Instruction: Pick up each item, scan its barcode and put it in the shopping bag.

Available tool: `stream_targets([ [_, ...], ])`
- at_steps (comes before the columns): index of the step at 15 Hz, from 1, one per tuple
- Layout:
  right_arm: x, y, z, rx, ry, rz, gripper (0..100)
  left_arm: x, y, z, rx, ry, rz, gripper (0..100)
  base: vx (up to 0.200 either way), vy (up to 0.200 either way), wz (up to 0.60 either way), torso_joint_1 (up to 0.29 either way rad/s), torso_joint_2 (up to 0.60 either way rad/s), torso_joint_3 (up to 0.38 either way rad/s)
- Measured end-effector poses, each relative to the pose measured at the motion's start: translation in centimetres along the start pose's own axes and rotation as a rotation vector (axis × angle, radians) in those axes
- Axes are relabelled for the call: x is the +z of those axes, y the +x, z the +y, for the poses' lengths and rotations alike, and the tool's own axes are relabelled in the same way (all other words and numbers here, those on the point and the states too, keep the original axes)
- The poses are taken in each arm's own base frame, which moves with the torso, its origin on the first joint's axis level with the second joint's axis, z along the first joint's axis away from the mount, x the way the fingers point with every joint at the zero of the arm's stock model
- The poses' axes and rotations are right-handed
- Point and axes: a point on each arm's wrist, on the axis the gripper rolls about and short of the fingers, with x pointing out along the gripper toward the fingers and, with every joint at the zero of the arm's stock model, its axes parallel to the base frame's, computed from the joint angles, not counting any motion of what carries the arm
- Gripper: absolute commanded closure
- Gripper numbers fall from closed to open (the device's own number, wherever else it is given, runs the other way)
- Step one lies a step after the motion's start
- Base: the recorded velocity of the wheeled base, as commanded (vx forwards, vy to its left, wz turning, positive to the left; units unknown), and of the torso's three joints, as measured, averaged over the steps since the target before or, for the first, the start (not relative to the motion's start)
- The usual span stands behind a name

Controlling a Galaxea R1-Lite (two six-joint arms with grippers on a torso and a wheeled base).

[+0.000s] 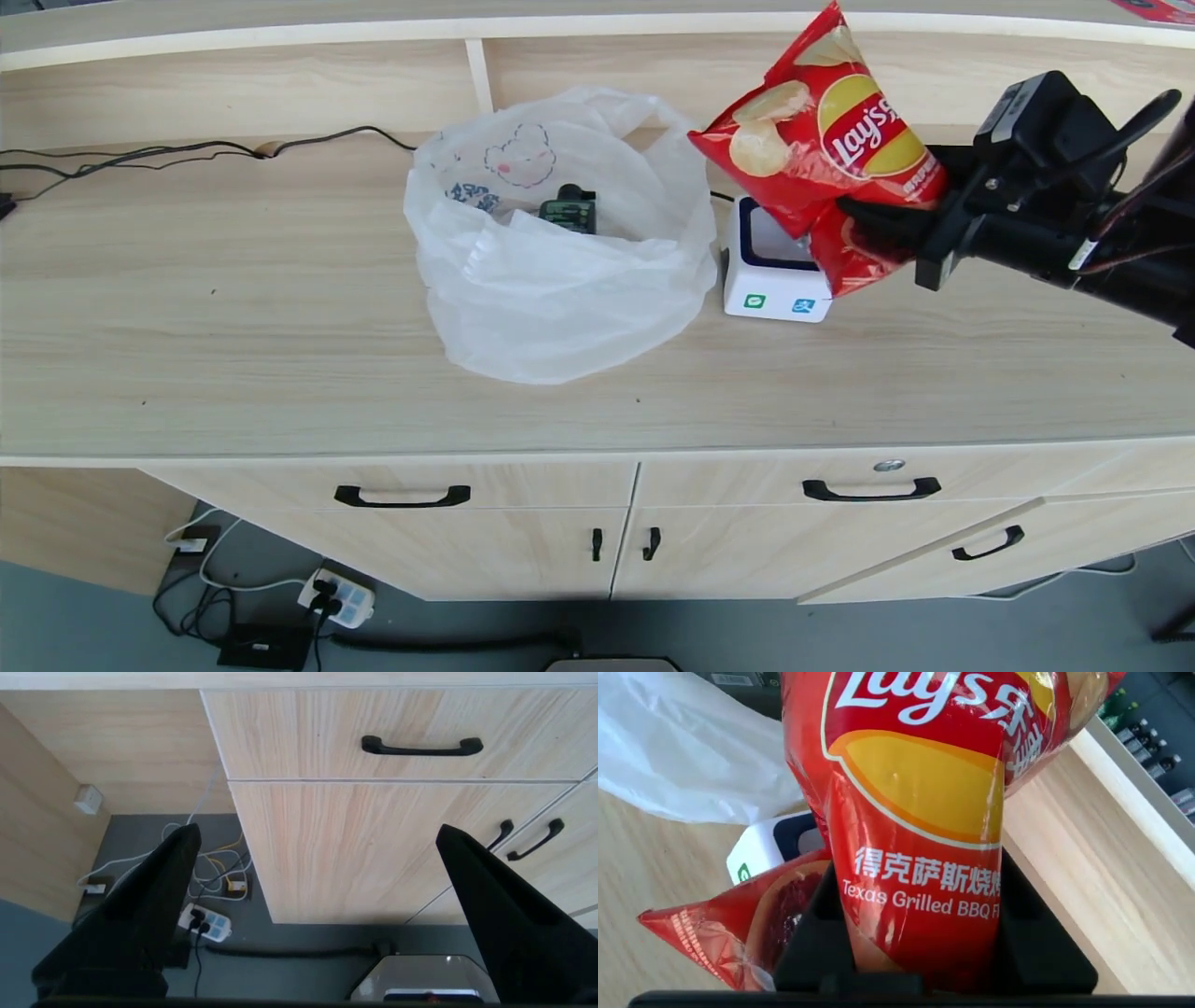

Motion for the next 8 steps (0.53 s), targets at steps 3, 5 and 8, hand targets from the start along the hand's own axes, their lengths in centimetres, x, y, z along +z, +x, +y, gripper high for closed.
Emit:
stream_targets([
  [3,0.3,-0.2,-0.3,-0.014,0.016,-0.003,100,0.0,0.0,0.0,0.0,-0.002,-0.002,0,0.0,0.0,0.0,0.0,0.0,0.0],
  [5,0.5,-0.2,-0.5,-0.025,0.018,0.0,100,0.0,0.0,0.0,0.001,-0.002,-0.001,0,0.0,0.0,0.0,0.0,0.0,0.0],
  [8,1.3,-0.6,-1.2,-0.077,0.031,0.017,100,0.0,0.0,0.0,0.0,-0.001,-0.002,0,0.0,0.0,0.6,-0.002,0.0,-0.002],
])
